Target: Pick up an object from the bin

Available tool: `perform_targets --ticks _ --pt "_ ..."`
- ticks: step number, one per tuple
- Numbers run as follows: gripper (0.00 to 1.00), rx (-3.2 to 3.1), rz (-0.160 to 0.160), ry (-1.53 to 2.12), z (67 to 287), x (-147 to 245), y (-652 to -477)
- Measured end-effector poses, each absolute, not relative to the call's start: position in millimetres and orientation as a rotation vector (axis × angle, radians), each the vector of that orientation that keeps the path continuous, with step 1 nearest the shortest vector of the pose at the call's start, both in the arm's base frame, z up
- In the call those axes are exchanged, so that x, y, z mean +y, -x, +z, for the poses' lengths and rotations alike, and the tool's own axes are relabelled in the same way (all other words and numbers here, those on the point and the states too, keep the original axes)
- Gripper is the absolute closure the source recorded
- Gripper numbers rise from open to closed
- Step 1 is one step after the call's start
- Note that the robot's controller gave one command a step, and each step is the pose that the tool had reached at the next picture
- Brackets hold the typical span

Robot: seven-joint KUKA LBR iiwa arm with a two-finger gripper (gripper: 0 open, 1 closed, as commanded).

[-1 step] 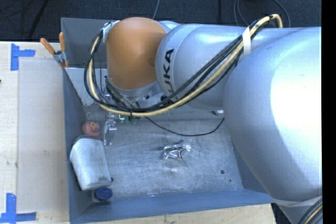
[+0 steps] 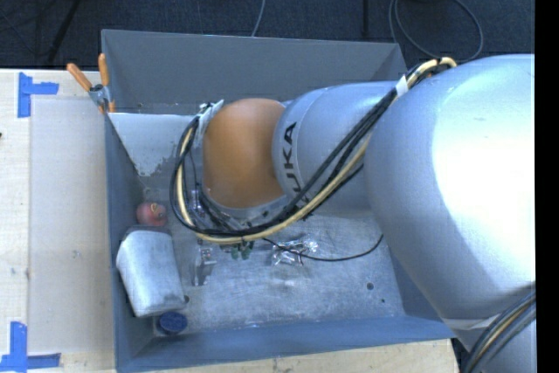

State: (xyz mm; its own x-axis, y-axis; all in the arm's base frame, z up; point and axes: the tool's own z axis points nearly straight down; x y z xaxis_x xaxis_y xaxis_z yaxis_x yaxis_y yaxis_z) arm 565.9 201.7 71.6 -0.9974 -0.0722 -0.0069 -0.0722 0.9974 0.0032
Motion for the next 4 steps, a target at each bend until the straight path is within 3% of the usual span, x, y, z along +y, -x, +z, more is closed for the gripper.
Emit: perform_targets --ticks 1,2,3,4 --pt "0.00 3.136 -0.003 -0.003 114 138 -593.2" --pt "1.00 3.141 0.001 0.003 112 142 -590.8" --pt "0.00 3.141 0.001 0.000 112 142 -590.7" --pt "0.00 3.128 -0.004 -0.239 157 53 -597.1"
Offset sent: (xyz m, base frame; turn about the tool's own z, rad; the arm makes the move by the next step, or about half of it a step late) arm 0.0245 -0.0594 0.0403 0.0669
